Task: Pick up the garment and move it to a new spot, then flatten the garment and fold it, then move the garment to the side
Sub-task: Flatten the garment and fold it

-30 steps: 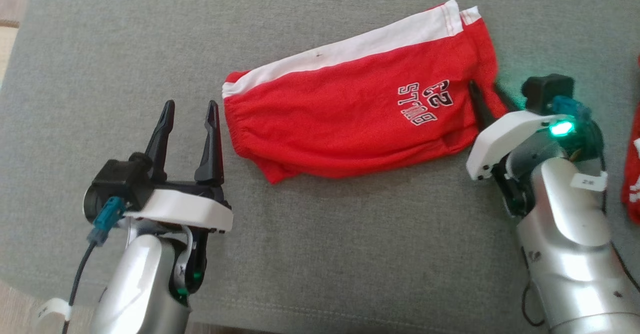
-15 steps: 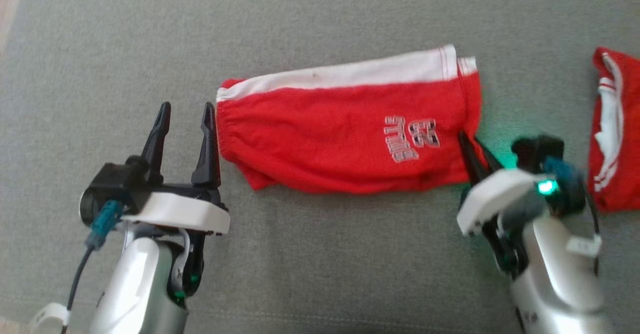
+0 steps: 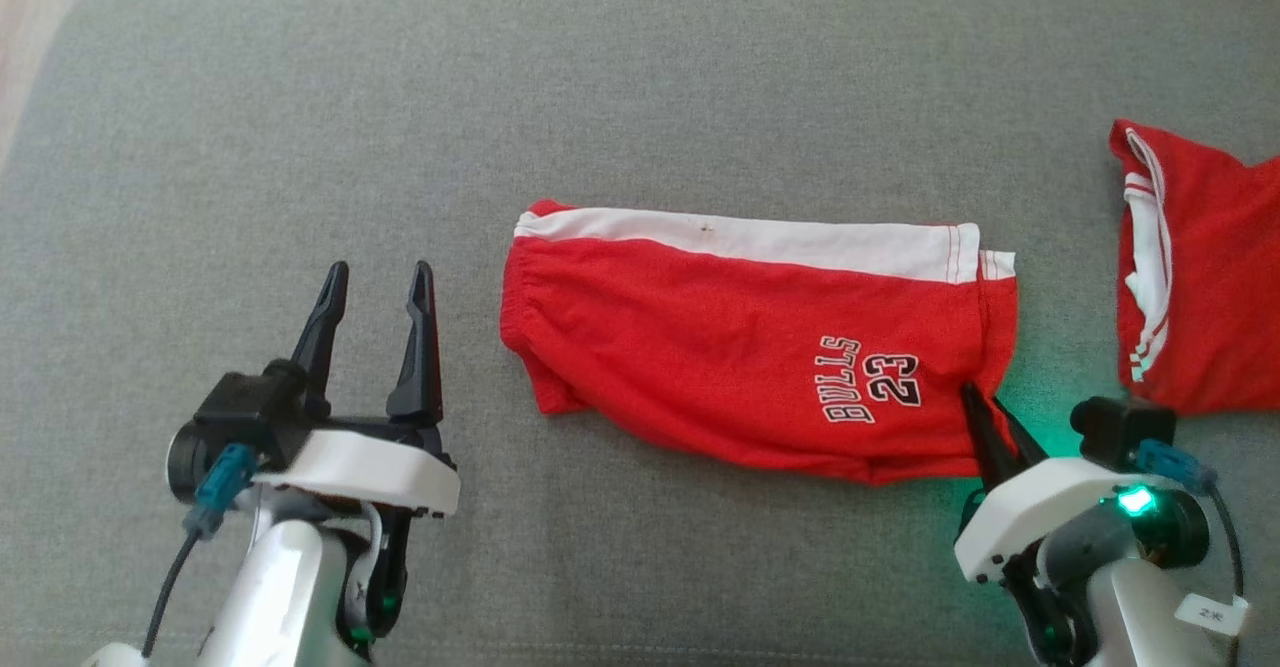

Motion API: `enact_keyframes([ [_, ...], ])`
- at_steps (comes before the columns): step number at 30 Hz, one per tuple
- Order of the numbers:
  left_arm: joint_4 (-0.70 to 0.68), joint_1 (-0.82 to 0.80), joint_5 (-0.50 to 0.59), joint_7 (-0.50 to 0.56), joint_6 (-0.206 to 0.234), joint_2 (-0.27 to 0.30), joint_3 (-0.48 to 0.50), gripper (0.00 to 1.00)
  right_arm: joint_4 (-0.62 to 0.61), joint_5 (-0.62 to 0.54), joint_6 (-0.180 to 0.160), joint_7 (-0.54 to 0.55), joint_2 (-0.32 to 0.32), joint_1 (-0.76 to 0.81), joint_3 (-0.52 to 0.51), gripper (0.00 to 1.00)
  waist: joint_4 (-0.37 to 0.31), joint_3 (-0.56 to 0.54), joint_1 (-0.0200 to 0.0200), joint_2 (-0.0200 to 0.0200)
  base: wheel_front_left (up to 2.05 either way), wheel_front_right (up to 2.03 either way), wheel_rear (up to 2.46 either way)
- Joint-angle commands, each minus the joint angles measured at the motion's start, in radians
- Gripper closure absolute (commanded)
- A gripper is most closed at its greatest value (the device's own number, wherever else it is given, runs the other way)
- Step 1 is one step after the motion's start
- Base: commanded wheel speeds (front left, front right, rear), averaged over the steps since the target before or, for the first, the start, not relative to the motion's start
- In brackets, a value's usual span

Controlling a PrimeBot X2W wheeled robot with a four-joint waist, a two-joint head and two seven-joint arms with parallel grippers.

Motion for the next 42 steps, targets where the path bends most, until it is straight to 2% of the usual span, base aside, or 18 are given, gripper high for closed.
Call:
enact_keyframes([
  [1,-0.033,-0.016,-0.004,-0.006,0.0,0.02,0.032,0.0,-0.035,-0.001,0.007,0.0,-0.003,-0.003,0.017,1.0,0.001,-0.003,0.0,0.0,0.0,0.0,0.0],
  [6,-0.033,-0.01,-0.011,0.0,-0.001,0.019,0.024,0.0,-0.105,0.006,0.007,0.031,-0.003,-0.046,0.071,1.0,0.011,-0.027,0.0,0.0,0.0,0.0,0.0],
  [10,-0.032,-0.001,-0.016,0.002,0.007,0.014,0.018,0.0,-0.169,0.039,0.007,0.074,-0.003,-0.114,0.191,1.0,0.03,-0.055,0.0,0.0,0.0,0.0,0.0],
  [14,-0.038,0.0,-0.016,0.007,0.008,0.009,0.004,0.0,-0.178,0.094,0.007,0.1,-0.003,-0.198,0.317,1.0,0.064,-0.074,0.0,0.0,0.0,0.0,0.0],
  [19,-0.037,0.002,-0.017,0.011,0.007,0.005,-0.014,0.0,-0.111,0.214,0.007,0.086,-0.003,-0.306,0.456,1.0,0.12,-0.085,0.0,0.0,0.0,0.0,0.0],
  [28,-0.022,-0.003,-0.029,0.006,0.01,-0.007,-0.03,0.0,0.134,0.351,0.007,0.005,-0.003,-0.439,0.619,1.0,0.197,-0.059,0.0,0.0,0.0,0.0,0.0],
  [29,-0.019,-0.004,-0.03,0.005,0.01,-0.008,-0.031,0.0,0.159,0.368,0.007,-0.006,-0.003,-0.448,0.634,0.66,0.2,-0.056,0.0,0.0,0.0,0.0,0.0],
  [30,-0.016,-0.006,-0.031,0.004,0.01,-0.009,-0.031,0.0,0.183,0.376,0.007,-0.02,-0.003,-0.46,0.647,0.14,0.201,-0.053,0.0,0.0,0.0,0.0,0.0],
  [31,-0.014,-0.008,-0.031,0.003,0.01,-0.009,-0.031,0.0,0.204,0.384,0.007,-0.034,-0.003,-0.471,0.659,0.0,0.201,-0.05,0.0,0.0,0.0,0.0,0.0],
  [35,-0.011,-0.014,-0.034,-0.002,0.014,-0.008,-0.023,0.0,0.228,0.413,0.007,-0.115,-0.003,-0.511,0.716,0.0,0.187,-0.039,0.0,0.0,0.0,0.0,0.0],
  [38,-0.009,-0.015,-0.033,-0.004,0.014,-0.004,-0.02,0.0,0.19,0.423,0.007,-0.186,-0.003,-0.537,0.768,0.0,0.167,-0.04,0.0,0.0,0.0,0.0,0.0],
  [42,-0.01,-0.015,-0.032,-0.006,0.016,0.001,-0.016,0.0,0.164,0.387,0.007,-0.257,-0.003,-0.552,0.76,0.0,0.14,-0.044,0.0,0.0,0.0,0.0,0.0],
])
